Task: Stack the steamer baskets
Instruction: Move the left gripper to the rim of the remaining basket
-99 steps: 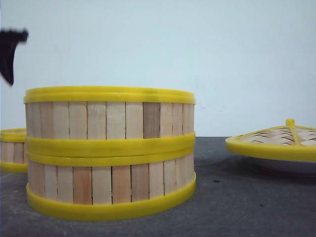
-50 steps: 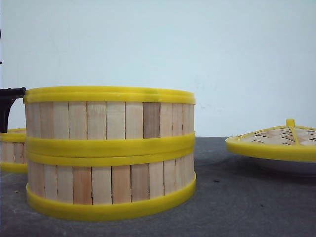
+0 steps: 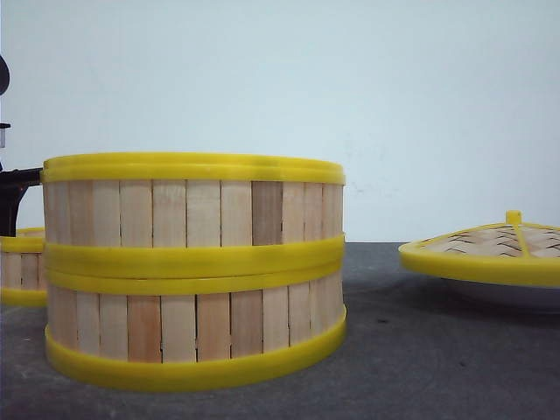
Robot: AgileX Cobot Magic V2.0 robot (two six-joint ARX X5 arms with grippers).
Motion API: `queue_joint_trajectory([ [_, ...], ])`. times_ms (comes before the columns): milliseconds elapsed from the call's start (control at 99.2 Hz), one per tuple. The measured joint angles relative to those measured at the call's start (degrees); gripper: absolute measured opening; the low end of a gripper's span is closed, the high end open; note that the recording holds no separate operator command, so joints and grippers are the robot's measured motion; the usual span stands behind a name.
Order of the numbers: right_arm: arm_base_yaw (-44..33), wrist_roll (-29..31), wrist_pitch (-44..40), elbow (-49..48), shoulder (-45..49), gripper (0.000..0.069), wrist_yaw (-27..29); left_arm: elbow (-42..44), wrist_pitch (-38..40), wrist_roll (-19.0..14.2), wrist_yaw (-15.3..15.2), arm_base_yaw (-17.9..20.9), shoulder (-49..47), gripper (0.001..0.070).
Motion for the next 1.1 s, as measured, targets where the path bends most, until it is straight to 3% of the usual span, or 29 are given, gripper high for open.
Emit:
queue_joint_trajectory([
  [121,0.0,0.0,0.44,0.0,0.0,0.0371,0.22,0.0,0.39,-0.15,-0.11,0.0,0.0,0.0069],
  [202,0.0,0.0,0.57,0.0,0.0,0.0371,0.44,0.0,0.76,-0.5,-0.37,0.07,0.0,0.0033],
  [514,0.0,-0.02,0.63,0.0,0.0,0.0371,1.46,1.31,0.46,-0.26,-0.66,0.13,0.68,0.0022],
  [726,0.0,0.0,0.17,0.0,0.0,0.0371,1.46,5.62,-0.42,-0.76,1.95,1.7,0.17,0.0022],
  [968,0.0,0.0,-0.33,0.0,-0.37,0.0371,1.46,11.76,-4.15,-2.73,7.96,5.11,-6.54,0.0022],
  [1099,0.0,0.0,-0.26,0.0,-1.25,0.0371,1.57,13.77,-6.91,-2.54,14.05,5.16,-11.61,0.0022],
])
